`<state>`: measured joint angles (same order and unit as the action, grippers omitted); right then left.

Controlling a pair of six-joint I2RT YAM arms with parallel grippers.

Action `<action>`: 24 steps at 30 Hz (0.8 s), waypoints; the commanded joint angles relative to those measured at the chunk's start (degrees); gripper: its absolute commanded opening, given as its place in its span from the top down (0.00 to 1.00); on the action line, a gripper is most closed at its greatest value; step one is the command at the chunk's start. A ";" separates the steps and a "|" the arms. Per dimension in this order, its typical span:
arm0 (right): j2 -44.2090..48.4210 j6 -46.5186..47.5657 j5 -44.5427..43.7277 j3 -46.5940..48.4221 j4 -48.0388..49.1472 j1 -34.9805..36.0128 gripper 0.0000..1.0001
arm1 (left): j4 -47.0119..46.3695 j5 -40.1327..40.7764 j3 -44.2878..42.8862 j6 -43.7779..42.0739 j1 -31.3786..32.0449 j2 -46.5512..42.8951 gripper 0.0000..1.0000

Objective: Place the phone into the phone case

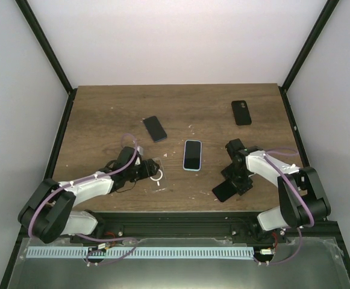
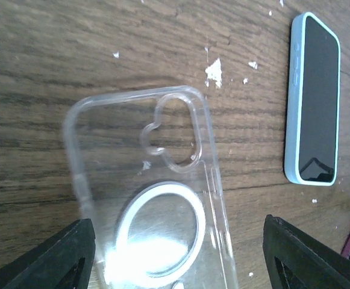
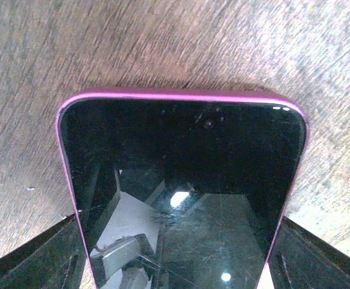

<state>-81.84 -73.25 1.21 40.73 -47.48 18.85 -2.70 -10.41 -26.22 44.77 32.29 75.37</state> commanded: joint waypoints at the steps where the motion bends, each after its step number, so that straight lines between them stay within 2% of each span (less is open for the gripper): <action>1: -1.40 0.59 -2.77 -1.40 1.72 0.47 0.25 | -3.34 -2.78 0.56 0.59 0.70 1.96 0.23; 4: -0.59 2.62 -3.33 -1.29 2.68 0.89 0.28 | -4.25 -4.20 0.09 0.56 1.05 2.17 0.23; 11: 1.04 9.39 -2.44 -2.13 6.59 3.69 0.26 | -4.66 -6.74 0.23 2.83 1.50 -1.06 0.23; 17: 0.99 13.41 -1.04 -1.81 7.87 4.85 0.26 | 2.55 -2.02 -0.20 2.49 1.05 -8.05 0.21; 24: 1.42 15.49 -0.52 2.01 7.32 8.83 0.27 | 8.70 -3.18 1.87 2.33 -5.33 -17.49 0.18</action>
<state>-80.16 -59.77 -0.21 40.07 -44.21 25.23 2.00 -13.28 -26.02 47.57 30.39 61.67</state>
